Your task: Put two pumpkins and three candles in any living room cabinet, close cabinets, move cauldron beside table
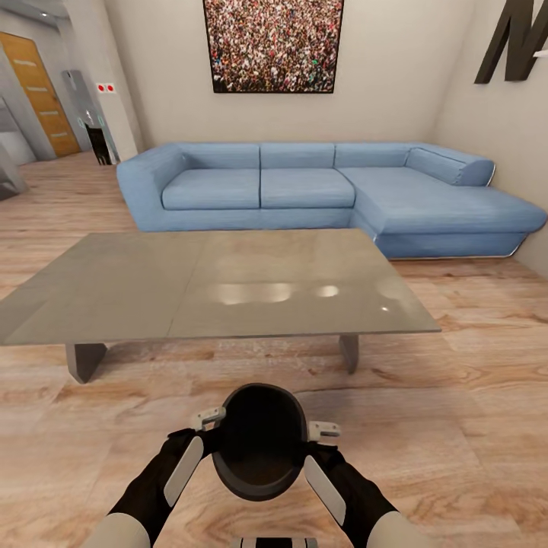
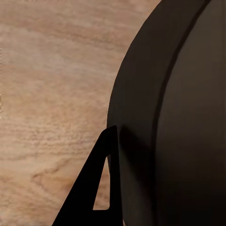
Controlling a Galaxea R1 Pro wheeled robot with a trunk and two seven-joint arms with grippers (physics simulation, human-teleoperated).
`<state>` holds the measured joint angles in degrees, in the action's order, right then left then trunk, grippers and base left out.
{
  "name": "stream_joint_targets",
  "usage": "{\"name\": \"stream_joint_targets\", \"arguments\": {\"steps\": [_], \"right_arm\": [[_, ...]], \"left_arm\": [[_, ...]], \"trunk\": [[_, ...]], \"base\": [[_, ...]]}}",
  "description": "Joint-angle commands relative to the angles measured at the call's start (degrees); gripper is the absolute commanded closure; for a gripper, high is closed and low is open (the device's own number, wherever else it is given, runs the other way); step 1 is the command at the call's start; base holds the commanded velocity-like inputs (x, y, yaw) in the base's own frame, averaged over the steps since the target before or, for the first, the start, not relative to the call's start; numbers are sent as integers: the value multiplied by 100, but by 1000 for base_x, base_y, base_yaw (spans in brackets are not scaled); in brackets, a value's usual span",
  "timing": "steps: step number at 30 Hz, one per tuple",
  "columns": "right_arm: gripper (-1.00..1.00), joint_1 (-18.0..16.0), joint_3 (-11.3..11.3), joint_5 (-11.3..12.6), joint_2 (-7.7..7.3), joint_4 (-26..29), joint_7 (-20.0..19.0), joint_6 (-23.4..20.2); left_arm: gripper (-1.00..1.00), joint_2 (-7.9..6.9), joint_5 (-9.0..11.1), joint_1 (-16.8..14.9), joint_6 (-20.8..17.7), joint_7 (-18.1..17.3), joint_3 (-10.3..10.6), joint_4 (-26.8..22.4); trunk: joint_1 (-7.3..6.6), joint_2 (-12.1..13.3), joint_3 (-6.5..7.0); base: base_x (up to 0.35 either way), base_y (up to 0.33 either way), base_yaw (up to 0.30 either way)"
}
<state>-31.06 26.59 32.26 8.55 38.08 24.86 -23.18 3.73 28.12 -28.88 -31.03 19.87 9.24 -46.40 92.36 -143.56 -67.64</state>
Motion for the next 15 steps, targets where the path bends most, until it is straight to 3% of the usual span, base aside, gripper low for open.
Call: {"name": "stream_joint_targets", "arguments": {"steps": [1,8,15], "right_arm": [[100,-5,83,132,-2,182,45,32],[100,-5,83,132,-2,182,43,32],[100,-5,83,132,-2,182,39,32]], "left_arm": [[100,-5,9,-3,-42,58,15,2],[100,-4,9,-3,-44,58,16,37],[100,-4,9,-3,-44,59,17,43]], "trunk": [[-2,-3,-4],[-2,-3,0],[-2,-3,0]], "base": [[0,0,143],[26,0,118],[212,0,6]]}}
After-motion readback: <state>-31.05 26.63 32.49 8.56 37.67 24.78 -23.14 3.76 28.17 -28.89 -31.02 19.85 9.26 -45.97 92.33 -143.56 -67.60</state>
